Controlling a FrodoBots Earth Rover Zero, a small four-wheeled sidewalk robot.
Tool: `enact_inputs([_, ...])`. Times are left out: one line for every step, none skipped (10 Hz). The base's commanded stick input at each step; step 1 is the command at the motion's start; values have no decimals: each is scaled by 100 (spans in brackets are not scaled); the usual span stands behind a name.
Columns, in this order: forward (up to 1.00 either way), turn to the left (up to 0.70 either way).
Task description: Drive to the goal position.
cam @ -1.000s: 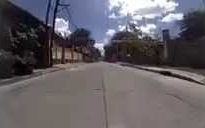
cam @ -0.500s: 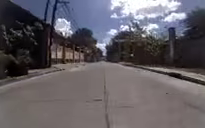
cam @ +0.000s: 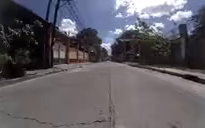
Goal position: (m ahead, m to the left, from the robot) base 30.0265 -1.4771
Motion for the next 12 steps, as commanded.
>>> enact_inputs([100,29])
enact_inputs([100,12])
enact_inputs([100,2])
enact_inputs([100,3])
enact_inputs([100,3])
enact_inputs([100,1])
enact_inputs([100,2])
enact_inputs([100,1])
enact_inputs([100,0])
enact_inputs([100,0])
enact_inputs([100,0])
enact_inputs([100,6])
